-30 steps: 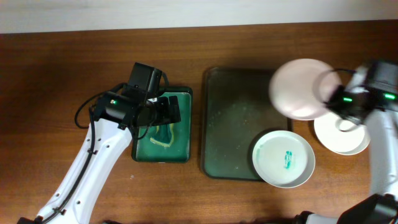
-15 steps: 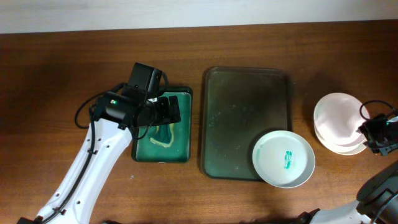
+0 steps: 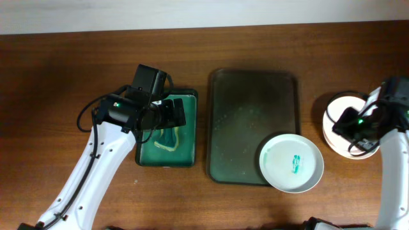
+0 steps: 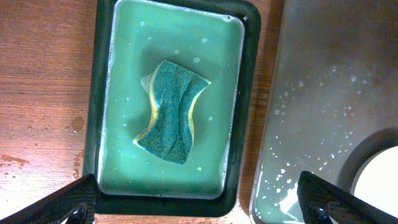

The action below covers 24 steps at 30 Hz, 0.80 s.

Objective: Clean dirty plates on tray and stack at the side
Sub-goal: 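Move right gripper back and grasp the rim of the last white plate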

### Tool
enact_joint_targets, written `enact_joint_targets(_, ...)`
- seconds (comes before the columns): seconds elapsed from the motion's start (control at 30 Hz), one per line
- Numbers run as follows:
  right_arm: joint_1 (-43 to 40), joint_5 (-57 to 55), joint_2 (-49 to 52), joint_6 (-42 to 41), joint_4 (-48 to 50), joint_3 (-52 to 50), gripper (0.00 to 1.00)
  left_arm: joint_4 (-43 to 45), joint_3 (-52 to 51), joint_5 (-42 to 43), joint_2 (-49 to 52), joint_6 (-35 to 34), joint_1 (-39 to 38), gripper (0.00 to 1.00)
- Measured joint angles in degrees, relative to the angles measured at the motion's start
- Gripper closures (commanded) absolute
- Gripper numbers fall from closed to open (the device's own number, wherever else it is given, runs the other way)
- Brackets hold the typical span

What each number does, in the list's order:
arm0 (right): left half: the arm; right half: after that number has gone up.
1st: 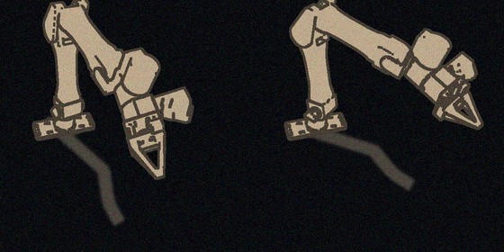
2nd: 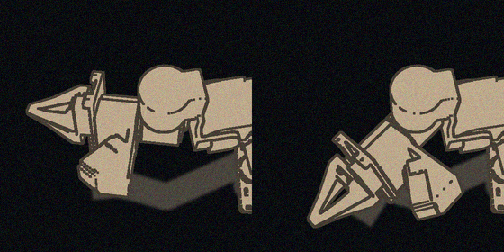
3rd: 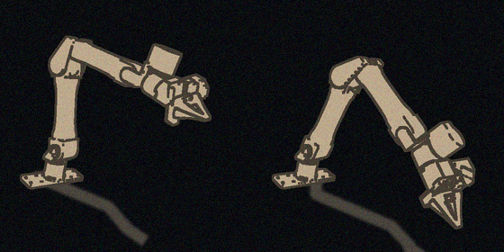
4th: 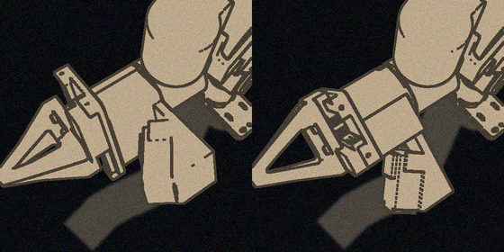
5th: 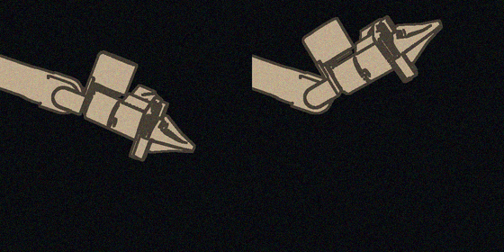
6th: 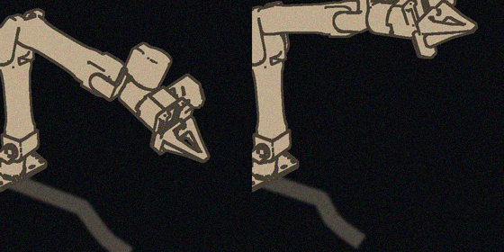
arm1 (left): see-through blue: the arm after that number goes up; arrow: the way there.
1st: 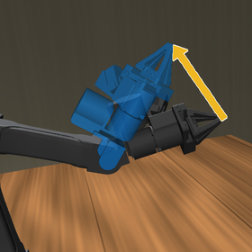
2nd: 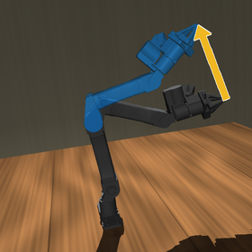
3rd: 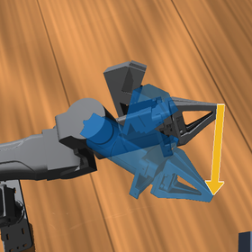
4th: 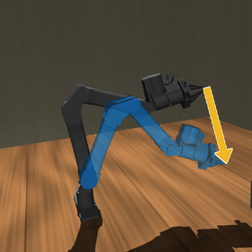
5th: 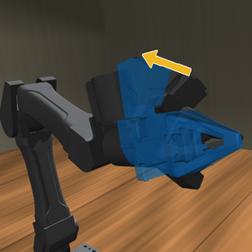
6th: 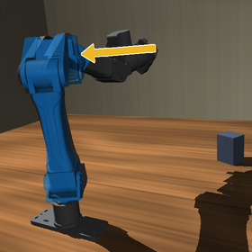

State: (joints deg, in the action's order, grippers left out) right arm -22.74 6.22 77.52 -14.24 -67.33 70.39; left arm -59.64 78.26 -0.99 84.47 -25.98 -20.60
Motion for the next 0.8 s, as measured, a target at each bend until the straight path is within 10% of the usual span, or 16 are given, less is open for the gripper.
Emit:
enact_joint_targets(0.23,0.09,2.05,3.89,2.29,8.59,-18.01,0.53,-0.04,0.00,0.00,0.00,0.00,0.00,0.01)
enact_joint_targets(0.37,0.09,4.68,4.33,3.67,13.25,-25.11,0.96,-0.04,0.00,0.00,0.00,0.02,0.00,0.01)
enact_joint_targets(0.8,17.38,7.74,3.93,7.37,25.92,-21.53,0.96,-0.07,0.00,0.00,0.00,0.02,0.00,0.01)
